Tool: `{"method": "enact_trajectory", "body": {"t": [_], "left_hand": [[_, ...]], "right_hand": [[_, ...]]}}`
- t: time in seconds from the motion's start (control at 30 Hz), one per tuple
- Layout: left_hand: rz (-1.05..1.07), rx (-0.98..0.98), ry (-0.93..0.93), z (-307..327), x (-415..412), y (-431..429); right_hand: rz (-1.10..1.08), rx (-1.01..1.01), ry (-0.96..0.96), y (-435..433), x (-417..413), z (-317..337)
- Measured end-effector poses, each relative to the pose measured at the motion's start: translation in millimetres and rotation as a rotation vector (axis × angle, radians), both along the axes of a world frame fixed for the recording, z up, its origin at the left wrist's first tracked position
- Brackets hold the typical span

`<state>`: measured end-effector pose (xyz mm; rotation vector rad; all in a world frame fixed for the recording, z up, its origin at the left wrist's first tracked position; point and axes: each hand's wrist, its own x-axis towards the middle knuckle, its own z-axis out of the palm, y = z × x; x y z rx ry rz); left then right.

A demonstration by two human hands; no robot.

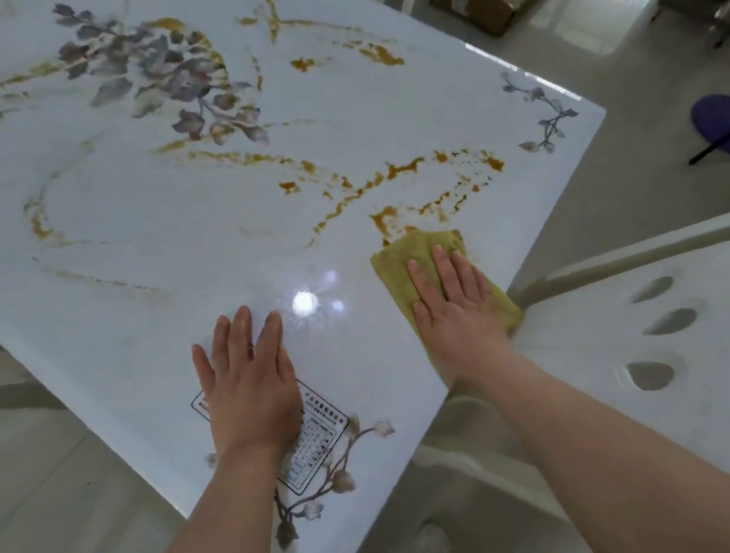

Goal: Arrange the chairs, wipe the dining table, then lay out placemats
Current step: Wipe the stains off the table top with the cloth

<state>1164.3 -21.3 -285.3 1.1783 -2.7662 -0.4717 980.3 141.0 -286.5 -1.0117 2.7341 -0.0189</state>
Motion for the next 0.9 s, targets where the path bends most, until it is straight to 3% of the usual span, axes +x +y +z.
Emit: {"method": "enact_trajectory", "body": {"t": [0.13,0.37,0.57,0.7,0.9], "left_hand": [[0.029,-0.006,0.015,1,-2,4],[0.049,-0.029,0.010,0,-1,2],[0.050,-0.022,-0.001,1,-1,2],[0.048,-0.023,-0.018,0,-2,2],[0.067,-0.020,-0.013,-1,-1,3]], "right_hand": [[0.065,-0.017,0.003,-14,17,2],[0.422,-0.051,-0.035,-38,9,8],[0.270,-0.029,-0.015,-28,-57,11],[0.128,-0.008,-0.035,-38,-46,7],[0.436,-0.038,-0.015,-75,1,9]]}}
